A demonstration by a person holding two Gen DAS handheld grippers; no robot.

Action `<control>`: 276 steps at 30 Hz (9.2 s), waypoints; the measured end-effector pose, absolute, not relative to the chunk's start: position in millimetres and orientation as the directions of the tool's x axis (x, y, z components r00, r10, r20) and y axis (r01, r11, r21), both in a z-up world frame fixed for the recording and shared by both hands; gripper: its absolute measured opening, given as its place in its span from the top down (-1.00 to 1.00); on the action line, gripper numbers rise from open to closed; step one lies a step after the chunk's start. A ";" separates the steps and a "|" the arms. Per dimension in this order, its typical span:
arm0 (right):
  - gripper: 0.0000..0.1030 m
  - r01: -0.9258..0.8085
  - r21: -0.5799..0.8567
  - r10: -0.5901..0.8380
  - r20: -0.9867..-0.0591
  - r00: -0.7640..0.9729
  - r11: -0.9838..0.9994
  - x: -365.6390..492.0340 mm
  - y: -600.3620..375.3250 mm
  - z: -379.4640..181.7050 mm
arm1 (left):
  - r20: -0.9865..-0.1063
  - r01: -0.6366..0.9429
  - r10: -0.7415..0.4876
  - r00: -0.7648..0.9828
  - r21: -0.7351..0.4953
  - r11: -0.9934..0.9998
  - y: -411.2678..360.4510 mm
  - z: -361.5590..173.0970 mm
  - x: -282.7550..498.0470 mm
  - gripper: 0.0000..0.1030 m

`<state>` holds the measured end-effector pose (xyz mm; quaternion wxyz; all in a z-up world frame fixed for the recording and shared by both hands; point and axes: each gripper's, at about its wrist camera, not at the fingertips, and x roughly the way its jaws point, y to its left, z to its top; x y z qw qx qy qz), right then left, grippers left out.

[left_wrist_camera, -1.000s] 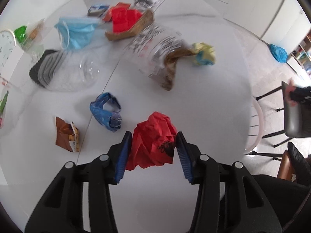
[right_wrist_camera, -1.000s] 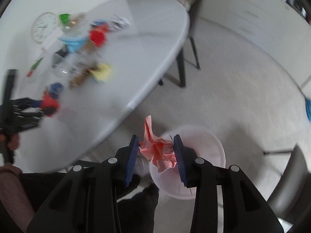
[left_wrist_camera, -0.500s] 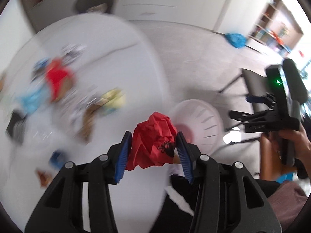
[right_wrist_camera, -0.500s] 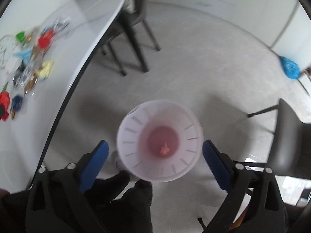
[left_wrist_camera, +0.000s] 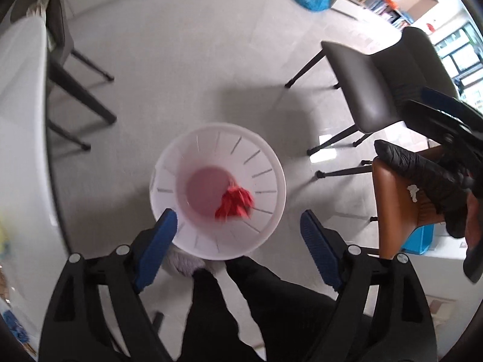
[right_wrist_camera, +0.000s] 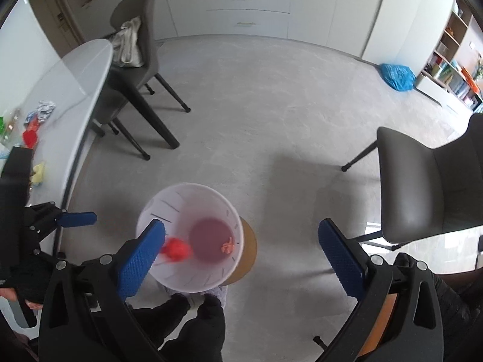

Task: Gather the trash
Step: 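Drop the pink paper into the white bin with the right tool while the left drops the red paper, then grasp the brown wrapper with the left tool while the right tool reaches the blue crumpled wrapper, then drop the blue wrapper into the bin with the right tool while the left holds the brown wrapper, then carry the brown wrapper over the bin and open the left tool, then grasp the clear printed plastic bag with the left tool, then drop the yellow crumpled paper into the bin with the right tool while the left holds the bag, then carry the plastic bag over the bin and open the left tool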

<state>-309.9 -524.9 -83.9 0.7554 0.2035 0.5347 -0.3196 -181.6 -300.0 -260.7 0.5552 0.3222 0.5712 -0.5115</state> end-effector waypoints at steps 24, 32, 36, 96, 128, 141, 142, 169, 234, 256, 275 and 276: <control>-0.95 0.375 0.049 -0.172 -0.829 0.532 0.926 -174.3 -438.7 12.6 | -0.834 0.597 -0.347 0.428 -0.028 0.802 -67.0 -59.2 -68.4 -0.80; -0.95 0.136 0.042 -0.040 -0.835 0.548 0.990 -111.0 -362.8 9.1 | -0.866 0.405 -0.206 0.455 -0.005 0.914 25.1 -91.3 -37.6 -0.81; -0.95 0.053 0.051 0.015 -0.848 0.531 0.997 -89.0 -329.5 -0.6 | -0.880 0.373 -0.172 0.443 0.007 0.928 51.9 -115.3 -23.6 -0.85; 0.34 -0.191 0.177 0.222 -0.943 0.248 0.965 28.6 -127.6 -122.9 | -0.902 0.316 -0.296 0.313 -0.195 0.929 159.4 -223.2 57.9 0.55; -0.65 0.349 0.109 0.089 -0.993 0.072 0.931 -204.0 -439.9 -237.5 | -0.894 0.891 -0.442 -0.070 -0.255 0.376 -185.2 -179.2 -116.8 0.55; -0.95 0.388 0.023 -0.066 -0.974 0.214 0.921 -272.7 -512.7 -142.9 | -0.944 0.900 -0.286 -0.166 -0.264 0.347 -280.7 -261.9 -167.2 -0.53; -0.95 0.392 0.023 -0.069 -0.973 0.219 0.920 -275.0 -515.8 -139.6 | -0.949 0.895 -0.252 -0.187 -0.271 0.354 -285.2 -270.2 -169.7 -0.53; -0.95 0.170 0.104 -0.003 -0.844 0.537 0.980 -185.0 -432.6 6.5 | -0.881 0.440 -0.279 0.383 -0.091 0.893 -75.1 -89.5 -72.8 -0.85; 0.09 0.118 0.116 0.071 -0.940 0.333 0.986 -6.6 -315.2 -113.5 | -0.883 0.643 -0.415 0.217 -0.191 0.742 -2.6 -138.7 -0.2 0.09; -0.18 0.359 0.044 0.017 -0.997 0.079 0.932 -187.9 -436.0 -242.4 | -0.901 0.910 -0.430 -0.058 -0.225 0.347 -187.6 -173.3 -90.4 0.09; -0.95 0.627 -0.012 -0.193 -0.956 0.221 0.779 -298.4 -515.3 -113.8 | -0.938 0.945 -0.279 -0.207 -0.266 0.193 -279.9 -237.3 -165.9 -0.39; -0.95 0.629 -0.009 -0.196 -0.953 0.229 0.777 -299.6 -517.8 -109.0 | -0.940 0.944 -0.271 -0.209 -0.266 0.193 -282.6 -240.4 -168.5 -0.53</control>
